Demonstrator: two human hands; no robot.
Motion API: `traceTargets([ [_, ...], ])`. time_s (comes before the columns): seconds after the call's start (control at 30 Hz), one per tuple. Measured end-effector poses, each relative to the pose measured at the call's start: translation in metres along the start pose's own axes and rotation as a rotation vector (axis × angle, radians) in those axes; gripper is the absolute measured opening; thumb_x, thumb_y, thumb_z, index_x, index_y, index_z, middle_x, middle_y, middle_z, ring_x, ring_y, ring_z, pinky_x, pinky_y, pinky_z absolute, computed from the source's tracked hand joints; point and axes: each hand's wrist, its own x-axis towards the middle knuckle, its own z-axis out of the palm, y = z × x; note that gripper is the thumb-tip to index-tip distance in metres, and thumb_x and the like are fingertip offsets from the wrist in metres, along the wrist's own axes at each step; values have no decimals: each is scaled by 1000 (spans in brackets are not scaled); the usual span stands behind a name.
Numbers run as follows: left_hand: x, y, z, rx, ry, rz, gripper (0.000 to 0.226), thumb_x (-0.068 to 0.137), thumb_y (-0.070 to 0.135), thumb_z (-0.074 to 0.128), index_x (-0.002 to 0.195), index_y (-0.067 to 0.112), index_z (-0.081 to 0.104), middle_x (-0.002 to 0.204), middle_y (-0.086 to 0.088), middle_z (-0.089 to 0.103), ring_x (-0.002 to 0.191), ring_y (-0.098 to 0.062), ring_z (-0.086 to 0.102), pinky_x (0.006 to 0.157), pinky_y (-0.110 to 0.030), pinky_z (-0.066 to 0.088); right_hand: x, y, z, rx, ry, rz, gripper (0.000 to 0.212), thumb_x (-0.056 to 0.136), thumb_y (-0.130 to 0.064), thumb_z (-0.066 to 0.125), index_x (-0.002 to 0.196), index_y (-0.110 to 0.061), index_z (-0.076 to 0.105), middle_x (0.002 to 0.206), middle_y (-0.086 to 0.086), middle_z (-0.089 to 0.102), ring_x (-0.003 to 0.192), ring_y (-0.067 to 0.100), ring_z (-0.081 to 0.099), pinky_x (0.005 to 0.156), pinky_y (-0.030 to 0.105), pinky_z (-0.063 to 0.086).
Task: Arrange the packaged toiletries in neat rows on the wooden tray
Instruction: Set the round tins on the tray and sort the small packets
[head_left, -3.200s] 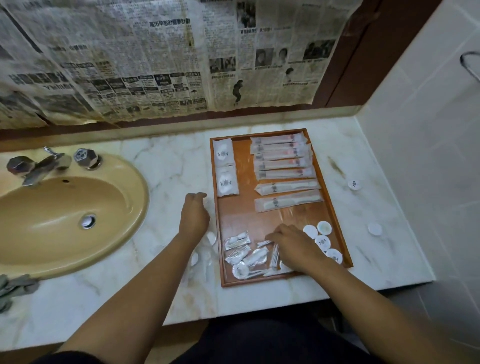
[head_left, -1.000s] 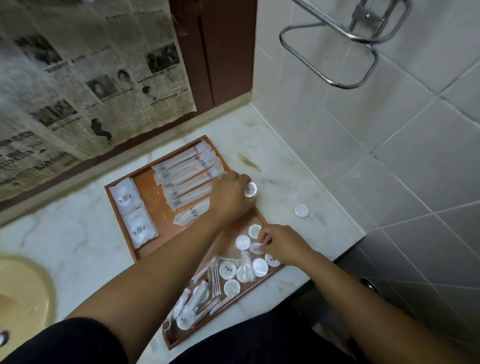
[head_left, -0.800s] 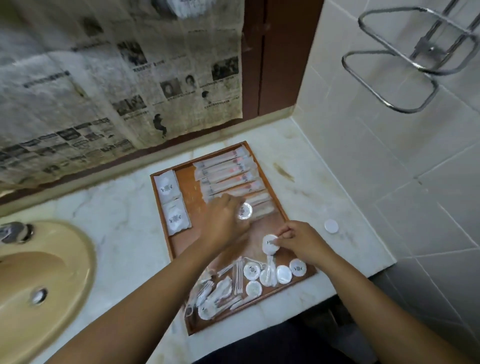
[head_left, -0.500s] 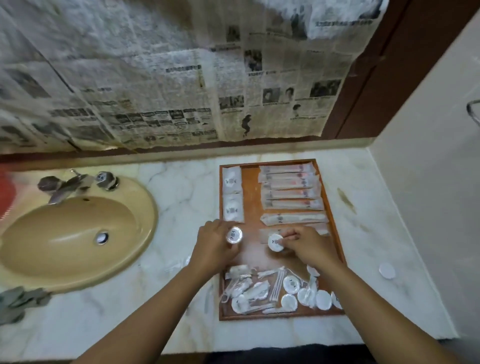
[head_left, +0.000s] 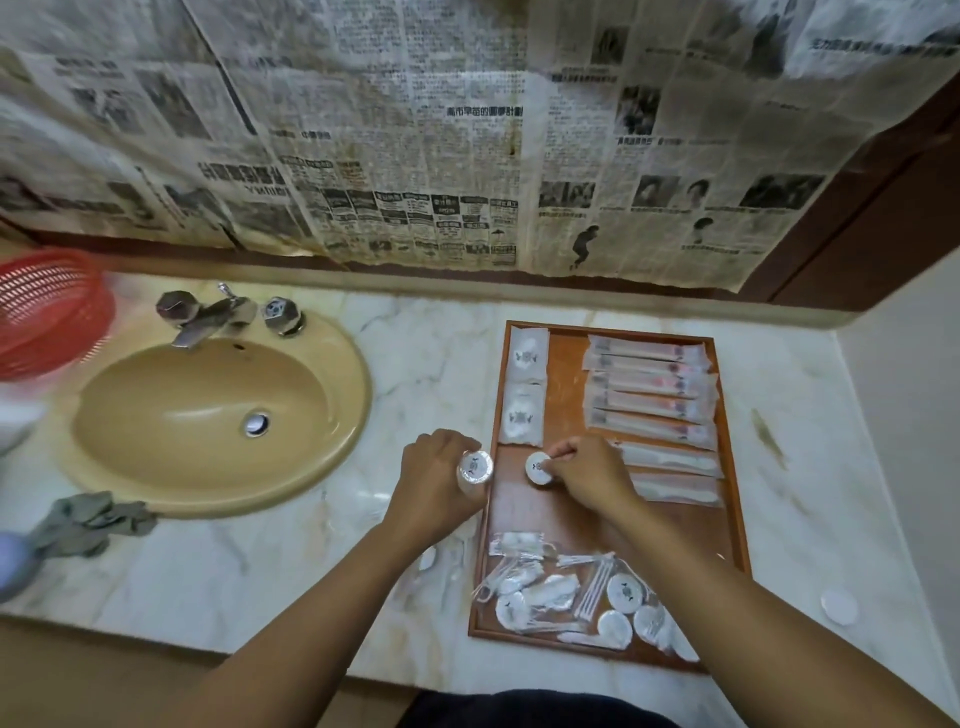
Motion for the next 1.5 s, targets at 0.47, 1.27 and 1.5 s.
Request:
traceTargets([
  [0.47, 20, -14, 27, 113, -170, 37, 35, 63, 27, 69, 98, 27, 71, 94, 5, 61, 88, -25, 57, 76, -36, 40, 8, 8, 17, -444, 99, -116, 6, 89, -28, 66, 93, -26, 71, 103, -1, 65, 89, 23, 63, 67, 30, 47],
  [1.27, 47, 22, 77, 161, -351, 328, 55, 76, 10, 61, 127, 29, 61, 117, 10, 68, 107, -22, 51, 95, -39, 29, -20, 76, -30, -176, 198, -150, 19, 92, -25, 69, 109, -34, 73, 108, -12, 70, 96, 11, 65, 80, 31, 57],
  [1.5, 38, 48, 74, 34, -284, 415, 47, 83, 23, 64, 130, 25, 61, 127, 7, 64, 117, -18, 50, 99, -36, 32, -48, 103, -76, -58, 289, -99, 20, 94, -18, 70, 111, -26, 75, 112, -10, 71, 99, 9, 66, 87, 19, 49],
])
